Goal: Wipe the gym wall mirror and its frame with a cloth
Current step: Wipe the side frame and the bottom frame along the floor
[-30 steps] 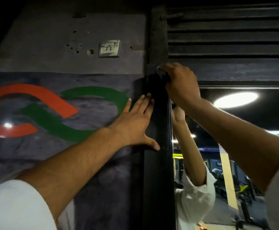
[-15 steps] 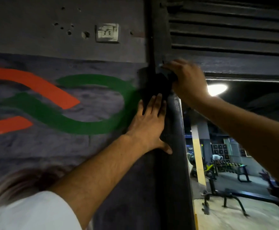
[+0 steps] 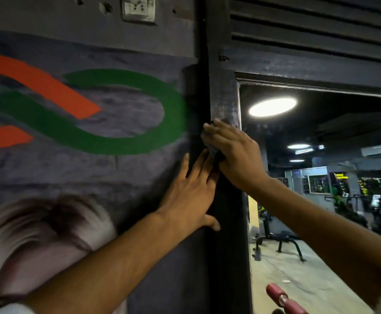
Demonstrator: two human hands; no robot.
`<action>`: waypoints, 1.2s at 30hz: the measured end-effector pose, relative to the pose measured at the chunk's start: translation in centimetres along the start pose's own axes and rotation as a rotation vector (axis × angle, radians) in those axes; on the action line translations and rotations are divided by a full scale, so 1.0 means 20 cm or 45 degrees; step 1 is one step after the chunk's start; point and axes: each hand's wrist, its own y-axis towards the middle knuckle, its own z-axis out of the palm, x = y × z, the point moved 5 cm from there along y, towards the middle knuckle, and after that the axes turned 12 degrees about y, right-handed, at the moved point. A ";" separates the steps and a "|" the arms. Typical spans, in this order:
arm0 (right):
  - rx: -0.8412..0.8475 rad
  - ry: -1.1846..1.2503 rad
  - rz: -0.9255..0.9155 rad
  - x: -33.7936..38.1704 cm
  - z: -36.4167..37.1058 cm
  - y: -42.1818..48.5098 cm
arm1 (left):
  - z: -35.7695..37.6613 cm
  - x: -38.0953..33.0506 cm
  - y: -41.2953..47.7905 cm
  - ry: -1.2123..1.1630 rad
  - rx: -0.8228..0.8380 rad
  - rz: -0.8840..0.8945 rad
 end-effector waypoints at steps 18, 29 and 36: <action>-0.056 0.215 0.301 0.01 0.06 -0.60 | 0.03 -0.10 -0.10 -0.071 -0.017 -0.072; -0.105 0.116 0.174 -0.16 -0.19 0.11 | 0.08 -0.21 -0.21 -0.099 -0.111 -0.120; 0.066 0.085 -0.022 0.14 0.15 -0.54 | 0.26 -0.57 -0.55 -0.083 -0.050 -0.054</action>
